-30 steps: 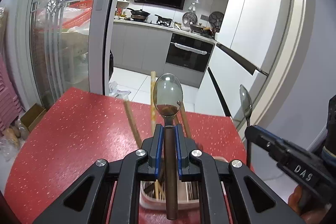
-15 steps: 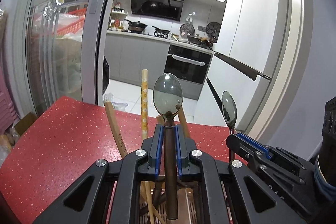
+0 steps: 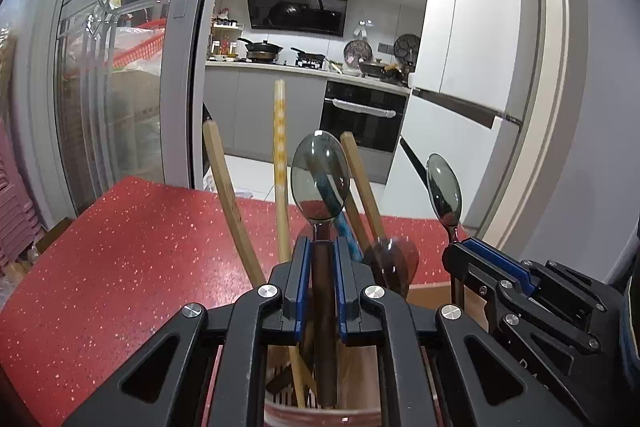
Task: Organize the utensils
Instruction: 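Lower both spoons handle-first into the holder slots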
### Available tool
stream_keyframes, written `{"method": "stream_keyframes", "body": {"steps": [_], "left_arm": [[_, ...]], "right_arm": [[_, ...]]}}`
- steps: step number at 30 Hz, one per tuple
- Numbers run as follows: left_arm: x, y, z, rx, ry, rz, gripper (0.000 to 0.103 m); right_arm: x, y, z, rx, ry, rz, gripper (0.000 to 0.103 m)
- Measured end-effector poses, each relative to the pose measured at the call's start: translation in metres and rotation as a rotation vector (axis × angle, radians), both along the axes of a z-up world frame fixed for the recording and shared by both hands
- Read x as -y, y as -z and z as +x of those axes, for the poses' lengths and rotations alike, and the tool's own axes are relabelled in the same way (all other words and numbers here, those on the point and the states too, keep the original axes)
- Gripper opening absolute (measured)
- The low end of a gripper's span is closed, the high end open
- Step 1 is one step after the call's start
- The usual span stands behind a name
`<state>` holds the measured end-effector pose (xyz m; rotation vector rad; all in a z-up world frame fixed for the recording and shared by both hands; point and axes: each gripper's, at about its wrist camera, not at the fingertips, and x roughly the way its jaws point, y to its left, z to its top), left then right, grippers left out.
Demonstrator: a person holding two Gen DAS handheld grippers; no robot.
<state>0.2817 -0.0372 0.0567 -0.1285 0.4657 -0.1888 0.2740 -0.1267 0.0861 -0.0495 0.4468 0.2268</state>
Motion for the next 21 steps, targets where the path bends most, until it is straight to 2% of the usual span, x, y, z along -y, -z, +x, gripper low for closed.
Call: {"method": "stream_keyframes", "body": {"steps": [10, 21], "left_arm": [[0.002, 0.012, -0.002, -0.085, 0.004, 0.049, 0.037], [0.001, 0.010, -0.007, -0.115, 0.015, 0.058, 0.037]], "right_arm": [[0.000, 0.015, -0.007, -0.086, -0.020, -0.003, 0.012], [0.005, 0.015, 0.007, -0.184, -0.022, 0.053, 0.013]]}}
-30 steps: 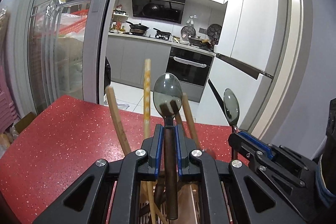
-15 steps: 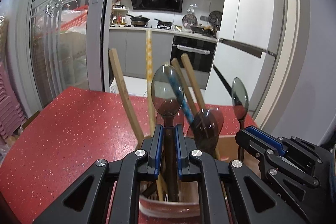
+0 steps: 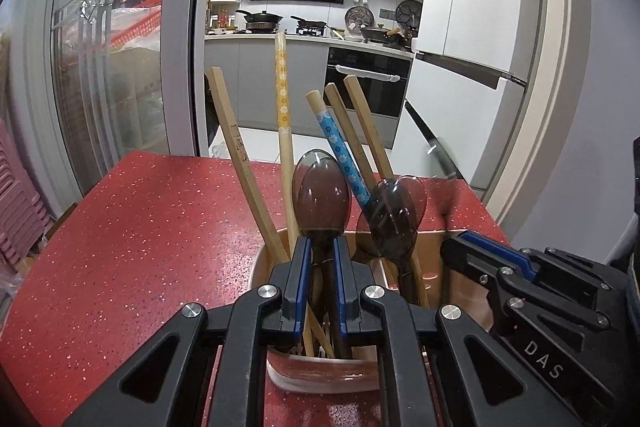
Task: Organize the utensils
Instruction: 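Lower both spoons handle-first into the holder slots, then open both tools to release the spoons and pull back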
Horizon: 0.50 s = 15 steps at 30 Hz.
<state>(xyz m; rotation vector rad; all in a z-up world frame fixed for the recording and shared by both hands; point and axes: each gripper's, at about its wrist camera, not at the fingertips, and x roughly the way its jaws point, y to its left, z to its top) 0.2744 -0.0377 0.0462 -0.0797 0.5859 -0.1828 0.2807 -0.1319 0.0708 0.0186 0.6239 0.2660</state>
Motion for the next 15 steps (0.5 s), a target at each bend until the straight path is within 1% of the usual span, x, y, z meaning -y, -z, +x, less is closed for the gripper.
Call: {"method": "stream_keyframes", "body": {"steps": [1, 2, 4, 9, 13, 15], "left_arm": [[0.000, 0.000, 0.000, -0.001, 0.000, -0.001, 0.037], [0.000, -0.001, -0.001, -0.001, 0.000, -0.001, 0.037], [0.000, -0.001, -0.001, -0.001, 0.000, 0.000, 0.037], [0.000, -0.002, -0.002, -0.003, 0.001, 0.002, 0.037], [0.000, -0.002, -0.003, -0.006, 0.001, 0.004, 0.037], [-0.001, -0.002, -0.005, -0.010, 0.002, 0.007, 0.037]], "right_arm": [[0.000, 0.000, 0.001, -0.008, -0.002, 0.001, 0.017], [0.000, 0.001, 0.001, -0.016, -0.005, 0.003, 0.027], [0.000, -0.001, 0.001, -0.019, -0.006, 0.012, 0.039], [0.004, -0.007, -0.003, -0.020, -0.001, 0.043, 0.041], [0.006, -0.011, -0.005, -0.035, 0.003, 0.067, 0.048], [0.007, -0.013, -0.007, -0.043, 0.007, 0.073, 0.049]]}}
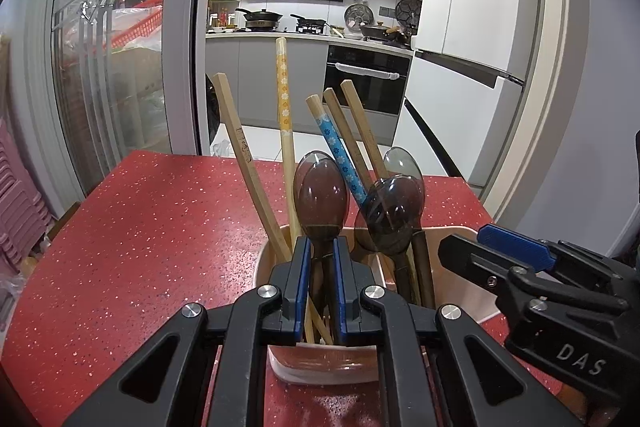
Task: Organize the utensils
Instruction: 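Open both tools to release the spoons and pull back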
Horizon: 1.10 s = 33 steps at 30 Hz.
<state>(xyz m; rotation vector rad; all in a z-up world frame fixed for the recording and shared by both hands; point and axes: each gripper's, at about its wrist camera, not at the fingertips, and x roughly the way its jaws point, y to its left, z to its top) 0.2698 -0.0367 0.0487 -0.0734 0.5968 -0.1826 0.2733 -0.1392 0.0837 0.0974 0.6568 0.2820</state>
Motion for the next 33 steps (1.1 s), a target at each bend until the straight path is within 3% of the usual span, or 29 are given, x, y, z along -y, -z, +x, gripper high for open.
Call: {"method": "stream_keyframes", "body": {"steps": [5, 16, 31, 32, 33], "left_arm": [[-0.002, 0.000, -0.005, -0.027, -0.016, 0.034, 0.037], [-0.016, -0.006, -0.034, -0.033, -0.039, 0.067, 0.037], [-0.035, 0.005, -0.065, -0.071, -0.035, 0.031, 0.037], [-0.035, 0.006, -0.067, -0.075, -0.031, 0.030, 0.048], [-0.035, 0.008, -0.069, -0.081, -0.030, 0.032, 0.069]], "right_arm": [[0.001, -0.001, -0.004, -0.021, 0.014, 0.004, 0.056], [0.007, -0.006, -0.024, -0.071, 0.059, 0.020, 0.062], [0.008, 0.007, -0.061, -0.114, 0.109, -0.014, 0.076], [0.007, 0.008, -0.064, -0.118, 0.112, -0.014, 0.078], [0.007, 0.009, -0.066, -0.120, 0.114, -0.015, 0.079]]}}
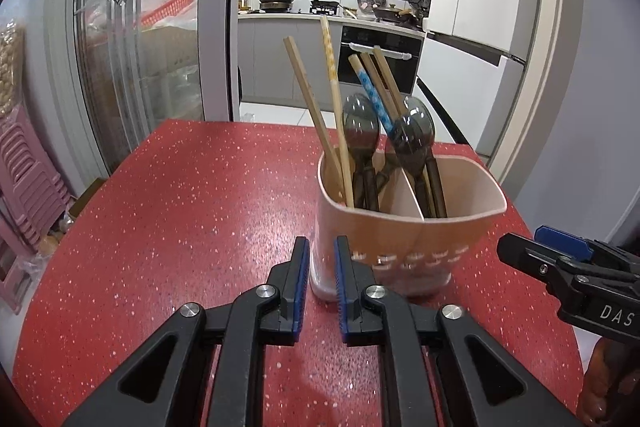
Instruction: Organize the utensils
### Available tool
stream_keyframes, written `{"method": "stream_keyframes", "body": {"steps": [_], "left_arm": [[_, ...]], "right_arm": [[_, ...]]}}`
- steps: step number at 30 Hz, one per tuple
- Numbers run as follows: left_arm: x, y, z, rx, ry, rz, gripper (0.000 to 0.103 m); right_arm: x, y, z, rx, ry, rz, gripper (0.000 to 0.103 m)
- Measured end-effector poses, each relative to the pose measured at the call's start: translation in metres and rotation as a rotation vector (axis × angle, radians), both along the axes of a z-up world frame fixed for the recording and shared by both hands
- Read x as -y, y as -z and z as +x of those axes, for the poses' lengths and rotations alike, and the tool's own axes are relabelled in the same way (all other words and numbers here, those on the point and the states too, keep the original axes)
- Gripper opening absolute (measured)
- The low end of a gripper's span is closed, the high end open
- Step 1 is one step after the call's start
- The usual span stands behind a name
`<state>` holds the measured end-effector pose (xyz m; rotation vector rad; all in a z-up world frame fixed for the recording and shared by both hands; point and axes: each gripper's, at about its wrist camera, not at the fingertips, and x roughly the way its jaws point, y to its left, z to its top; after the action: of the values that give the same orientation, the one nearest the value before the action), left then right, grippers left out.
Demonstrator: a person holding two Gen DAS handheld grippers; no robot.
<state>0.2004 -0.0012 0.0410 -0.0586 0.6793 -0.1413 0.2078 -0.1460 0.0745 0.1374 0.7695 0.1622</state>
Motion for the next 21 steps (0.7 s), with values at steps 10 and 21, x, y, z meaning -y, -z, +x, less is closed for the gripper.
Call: {"method": "stream_keyframes", "body": {"steps": [10, 21], "left_arm": [[0.003, 0.006, -0.028, 0.018, -0.032, 0.037, 0.103], [-0.007, 0.005, -0.048, 0.028, -0.043, 0.033, 0.103]], "right_arm": [[-0.001, 0.006, -0.021, 0.001, 0.061, -0.052, 0.084], [-0.001, -0.003, -0.054, 0.116, 0.144, -0.087, 0.103]]}}
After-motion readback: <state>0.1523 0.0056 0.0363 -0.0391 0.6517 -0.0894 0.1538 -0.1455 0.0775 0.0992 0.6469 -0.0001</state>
